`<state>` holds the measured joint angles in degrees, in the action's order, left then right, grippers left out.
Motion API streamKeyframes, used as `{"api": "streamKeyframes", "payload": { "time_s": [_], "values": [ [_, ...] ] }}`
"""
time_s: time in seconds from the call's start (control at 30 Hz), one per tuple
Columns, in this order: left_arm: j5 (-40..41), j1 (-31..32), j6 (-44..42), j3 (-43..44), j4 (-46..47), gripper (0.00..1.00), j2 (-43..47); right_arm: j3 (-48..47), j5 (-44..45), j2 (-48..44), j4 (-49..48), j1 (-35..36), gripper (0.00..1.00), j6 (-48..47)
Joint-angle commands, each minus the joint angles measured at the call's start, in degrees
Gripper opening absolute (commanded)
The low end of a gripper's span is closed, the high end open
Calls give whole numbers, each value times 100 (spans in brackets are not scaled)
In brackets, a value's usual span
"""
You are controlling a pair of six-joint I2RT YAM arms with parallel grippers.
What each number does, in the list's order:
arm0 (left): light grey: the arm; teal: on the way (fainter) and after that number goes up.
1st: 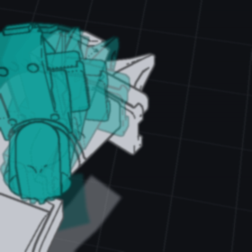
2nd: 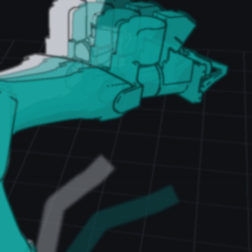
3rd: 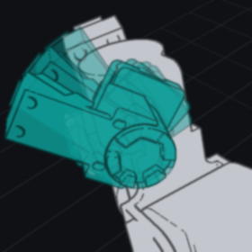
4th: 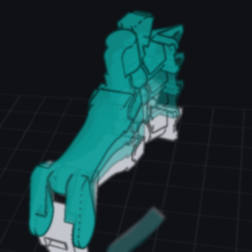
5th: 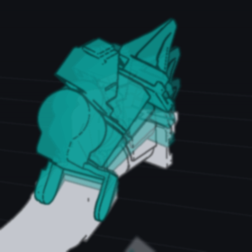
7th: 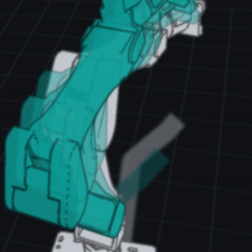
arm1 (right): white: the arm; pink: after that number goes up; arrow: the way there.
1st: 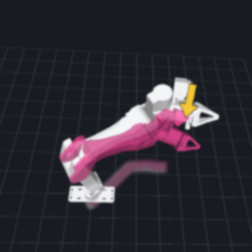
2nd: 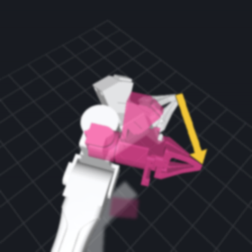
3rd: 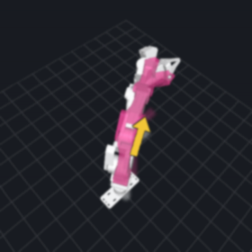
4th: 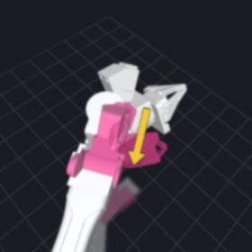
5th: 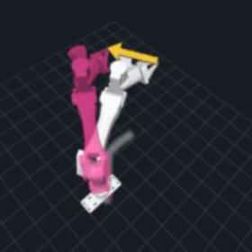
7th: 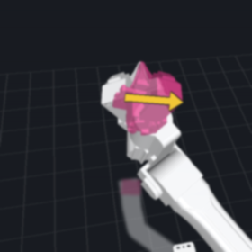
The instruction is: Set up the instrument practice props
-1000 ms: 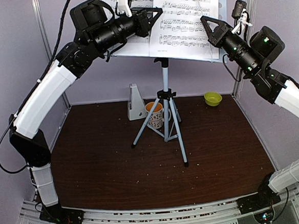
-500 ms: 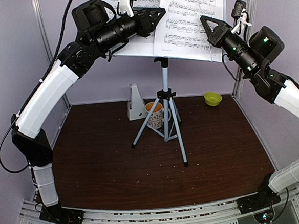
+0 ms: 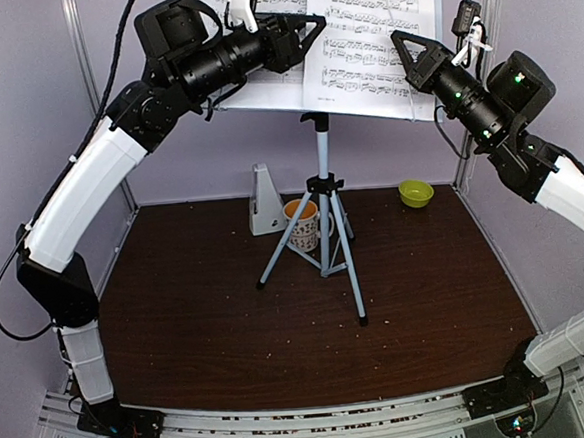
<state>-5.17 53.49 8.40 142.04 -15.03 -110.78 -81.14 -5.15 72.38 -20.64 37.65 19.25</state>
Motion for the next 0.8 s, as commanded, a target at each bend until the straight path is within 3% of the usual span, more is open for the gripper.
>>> {"api": "streamKeyframes", "payload": {
  "time_s": [0.0, 0.27, 0.37, 0.57, 0.63, 0.77],
  "values": [
    [122, 47, -255, -106, 118, 45, 467, -112, -206, 22, -159, 70, 0, -70],
    [584, 98, -344, -505, 43, 48, 703, -112, -207, 17, -154, 72, 0, -67],
    [1556, 346, -733, -809, 48, 50, 864, -103, -190, 17, -156, 67, 0, -71],
    [3190, 695, -1229, -1170, -10, 62, 950, -103, -197, 4, -150, 67, 0, -79],
    [3407, 727, -1317, -1305, 47, 62, 985, -90, -196, 6, -163, 72, 0, -74],
    [3889, 782, -1553, -1295, 122, 52, 887, -48, -189, -13, -188, 68, 0, -76]
  ]
}}
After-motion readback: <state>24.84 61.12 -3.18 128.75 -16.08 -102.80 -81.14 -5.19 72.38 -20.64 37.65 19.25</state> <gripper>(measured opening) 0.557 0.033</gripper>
